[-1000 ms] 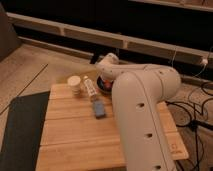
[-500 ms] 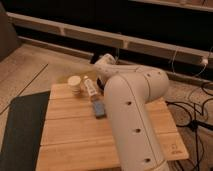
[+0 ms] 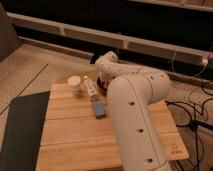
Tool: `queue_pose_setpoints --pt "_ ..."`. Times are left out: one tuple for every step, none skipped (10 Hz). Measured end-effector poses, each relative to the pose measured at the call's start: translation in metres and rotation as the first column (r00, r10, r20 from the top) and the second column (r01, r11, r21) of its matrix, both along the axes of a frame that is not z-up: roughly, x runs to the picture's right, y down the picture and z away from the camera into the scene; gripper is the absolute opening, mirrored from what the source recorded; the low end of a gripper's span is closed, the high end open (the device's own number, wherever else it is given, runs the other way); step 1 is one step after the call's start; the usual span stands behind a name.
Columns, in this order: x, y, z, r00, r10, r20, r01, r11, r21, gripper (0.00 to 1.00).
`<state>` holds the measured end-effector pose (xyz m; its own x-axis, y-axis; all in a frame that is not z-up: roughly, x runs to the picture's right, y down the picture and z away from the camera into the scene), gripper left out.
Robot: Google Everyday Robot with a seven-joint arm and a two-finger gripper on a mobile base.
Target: Place the pepper in the ceramic bowl
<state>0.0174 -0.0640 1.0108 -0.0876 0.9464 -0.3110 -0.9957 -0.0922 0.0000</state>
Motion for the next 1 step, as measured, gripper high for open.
queue_pose_setpoints --pt "0.0008 0.0007 -0.0003 1.000 0.002 0.003 -0.002 1.0000 -0.003 0.80"
